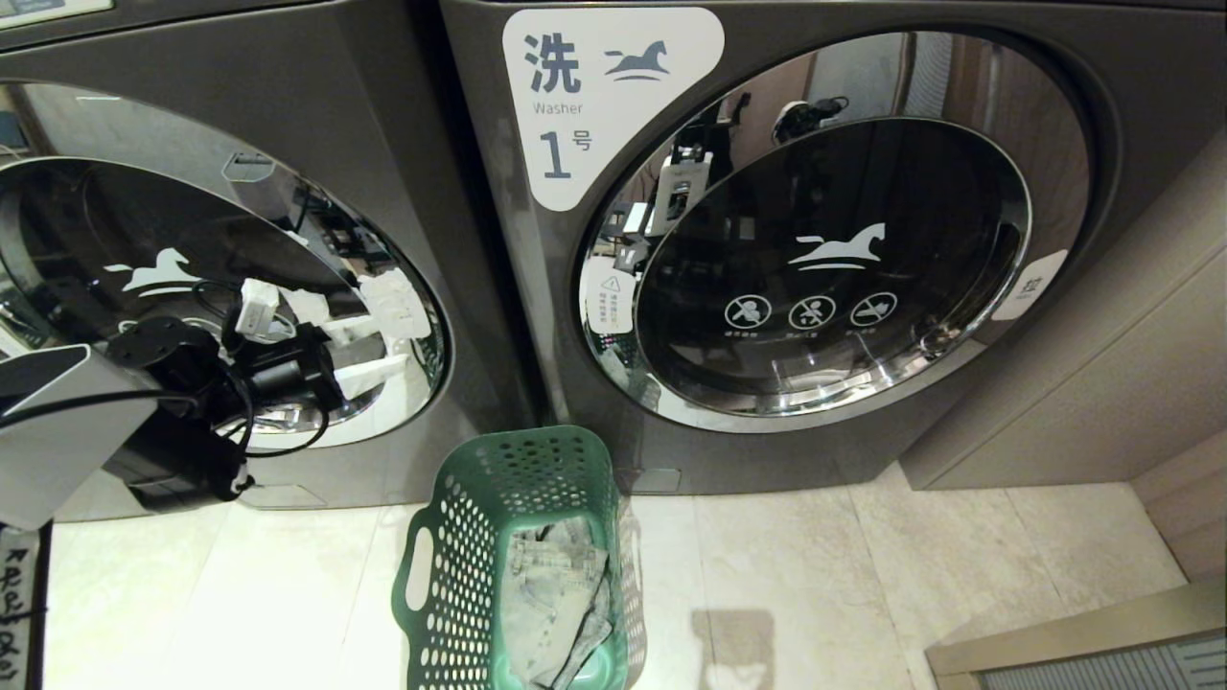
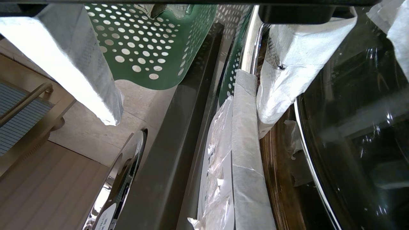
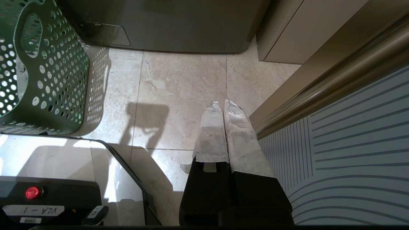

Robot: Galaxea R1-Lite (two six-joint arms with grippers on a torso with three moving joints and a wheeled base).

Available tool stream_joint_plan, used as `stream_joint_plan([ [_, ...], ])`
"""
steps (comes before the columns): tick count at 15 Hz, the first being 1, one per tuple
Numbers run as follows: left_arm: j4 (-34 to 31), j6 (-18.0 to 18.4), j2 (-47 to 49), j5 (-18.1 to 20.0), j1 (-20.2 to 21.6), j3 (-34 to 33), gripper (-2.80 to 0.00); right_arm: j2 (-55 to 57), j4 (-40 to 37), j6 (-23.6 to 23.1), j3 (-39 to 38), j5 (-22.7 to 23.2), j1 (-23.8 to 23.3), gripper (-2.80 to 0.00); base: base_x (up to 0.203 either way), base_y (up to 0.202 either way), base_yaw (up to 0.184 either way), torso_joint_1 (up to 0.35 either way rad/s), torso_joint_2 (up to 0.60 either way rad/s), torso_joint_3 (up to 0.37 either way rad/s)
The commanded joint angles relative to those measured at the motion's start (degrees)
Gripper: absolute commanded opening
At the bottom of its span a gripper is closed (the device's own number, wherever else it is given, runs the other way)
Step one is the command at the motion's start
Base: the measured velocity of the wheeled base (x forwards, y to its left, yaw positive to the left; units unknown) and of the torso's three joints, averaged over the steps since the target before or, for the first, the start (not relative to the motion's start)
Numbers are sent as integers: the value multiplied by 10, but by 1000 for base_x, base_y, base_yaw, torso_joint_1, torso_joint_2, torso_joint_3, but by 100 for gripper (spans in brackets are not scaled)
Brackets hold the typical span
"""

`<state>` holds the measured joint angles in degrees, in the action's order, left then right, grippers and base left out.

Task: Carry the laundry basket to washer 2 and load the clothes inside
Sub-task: Open the lid of the washing machine

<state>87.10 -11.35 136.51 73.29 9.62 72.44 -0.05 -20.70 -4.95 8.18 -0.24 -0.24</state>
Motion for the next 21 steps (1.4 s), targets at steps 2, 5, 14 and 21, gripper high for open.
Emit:
stream_joint_plan([
  [2,6,2,7,-5,0,5,0,0,-1,-1,0,0,0,-280,0,0,0,0,0,0],
  [5,6,2,16,-6,-5,26,0,0,-1,-1,0,0,0,-280,0,0,0,0,0,0],
  [14,6,-3,20,2,-32,42,0,0,-1,-1,0,0,0,-280,0,0,0,0,0,0],
  [21,6,1,17,22,-76,56,0,0,-1,-1,0,0,0,-280,0,0,0,0,0,0],
])
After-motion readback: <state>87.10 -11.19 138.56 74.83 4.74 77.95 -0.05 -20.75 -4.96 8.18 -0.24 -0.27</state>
